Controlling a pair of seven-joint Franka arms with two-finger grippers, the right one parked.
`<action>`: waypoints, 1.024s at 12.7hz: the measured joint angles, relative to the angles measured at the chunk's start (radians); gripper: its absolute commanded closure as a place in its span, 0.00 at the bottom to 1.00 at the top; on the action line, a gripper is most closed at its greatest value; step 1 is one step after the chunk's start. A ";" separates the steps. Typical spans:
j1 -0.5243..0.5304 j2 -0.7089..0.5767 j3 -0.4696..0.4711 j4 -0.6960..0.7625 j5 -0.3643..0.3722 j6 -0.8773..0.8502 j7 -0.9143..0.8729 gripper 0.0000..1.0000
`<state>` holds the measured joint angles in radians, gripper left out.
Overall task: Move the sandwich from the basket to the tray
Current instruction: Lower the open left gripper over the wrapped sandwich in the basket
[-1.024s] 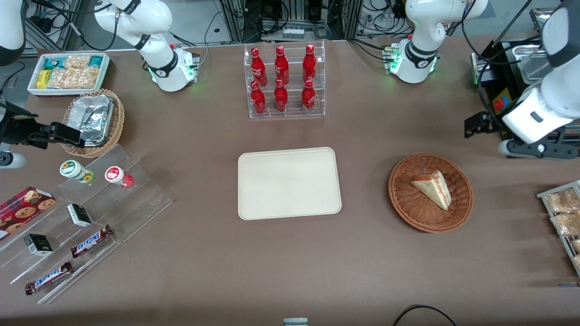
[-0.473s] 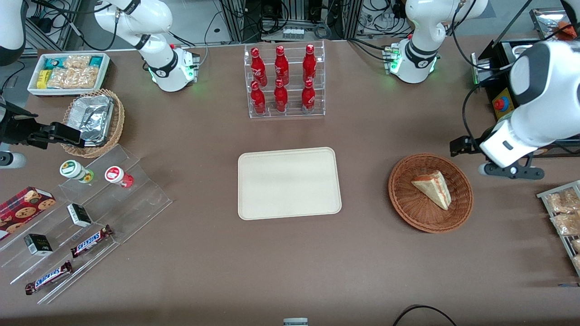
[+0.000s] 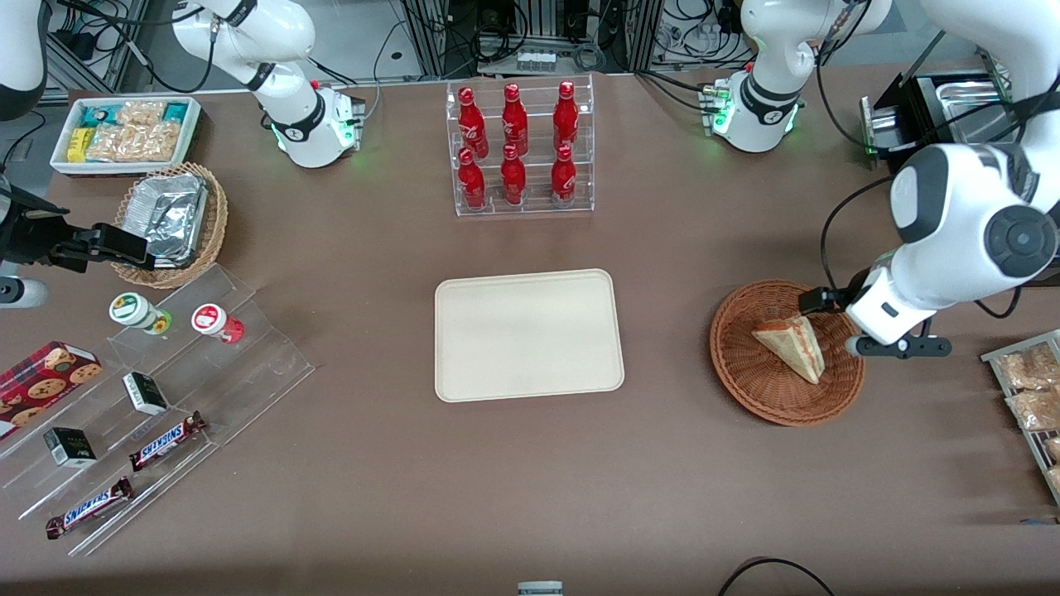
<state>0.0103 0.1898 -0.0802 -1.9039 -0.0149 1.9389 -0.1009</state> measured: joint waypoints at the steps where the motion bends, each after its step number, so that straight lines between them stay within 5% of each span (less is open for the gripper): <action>1: 0.000 0.009 0.000 -0.004 0.000 0.018 -0.047 0.00; 6: -0.003 0.013 -0.001 -0.084 0.000 0.169 -0.420 0.00; 13: -0.005 0.013 -0.002 -0.200 0.000 0.339 -0.657 0.00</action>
<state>0.0054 0.2028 -0.0819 -2.1037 -0.0150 2.2780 -0.7581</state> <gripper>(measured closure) 0.000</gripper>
